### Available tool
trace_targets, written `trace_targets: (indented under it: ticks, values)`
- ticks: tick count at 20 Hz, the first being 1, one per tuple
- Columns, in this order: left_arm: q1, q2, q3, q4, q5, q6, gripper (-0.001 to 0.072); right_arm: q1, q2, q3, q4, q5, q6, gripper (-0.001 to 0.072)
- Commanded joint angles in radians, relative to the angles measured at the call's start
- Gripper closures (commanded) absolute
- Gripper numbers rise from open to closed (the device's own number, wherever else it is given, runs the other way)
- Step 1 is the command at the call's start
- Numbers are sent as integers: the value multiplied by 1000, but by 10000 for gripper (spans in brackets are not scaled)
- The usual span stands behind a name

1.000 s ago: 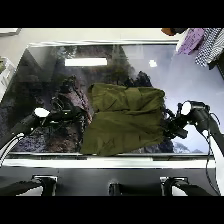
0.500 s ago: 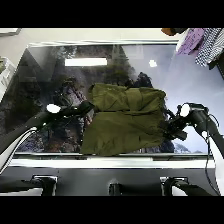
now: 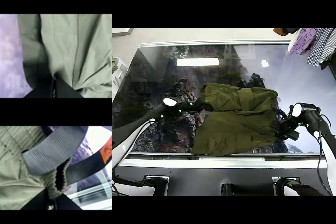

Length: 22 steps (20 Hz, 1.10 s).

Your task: Fold the clothes and pants, and hang the long-sleeved shirts on hangers.

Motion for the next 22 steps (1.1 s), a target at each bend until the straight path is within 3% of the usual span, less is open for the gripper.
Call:
trace_targets:
  ticks: [1, 6, 8, 13, 20, 21, 22]
  values:
    - [97, -5, 82, 2, -164, 17, 695, 1, 1, 0, -2, 5, 2, 665]
    - [225, -7, 172, 23, -371, 5, 695, 1, 1, 0, -1, 3, 1, 665]
    - [248, -7, 173, 120, -403, -55, 695, 1, 1, 0, -1, 6, 1, 665]
    - [220, -10, 172, 430, -369, -207, 695, 1, 1, 0, 0, 5, -2, 665]
    - [130, -82, 172, 450, -338, -229, 685, 1, 0, -4, 7, -10, -2, 665]
    - [124, -80, 173, 449, -328, -232, 598, 1, 0, -4, 7, -10, -2, 665]
    - [126, -74, 176, 423, -315, -231, 407, 1, 0, -4, 7, -10, -2, 665]
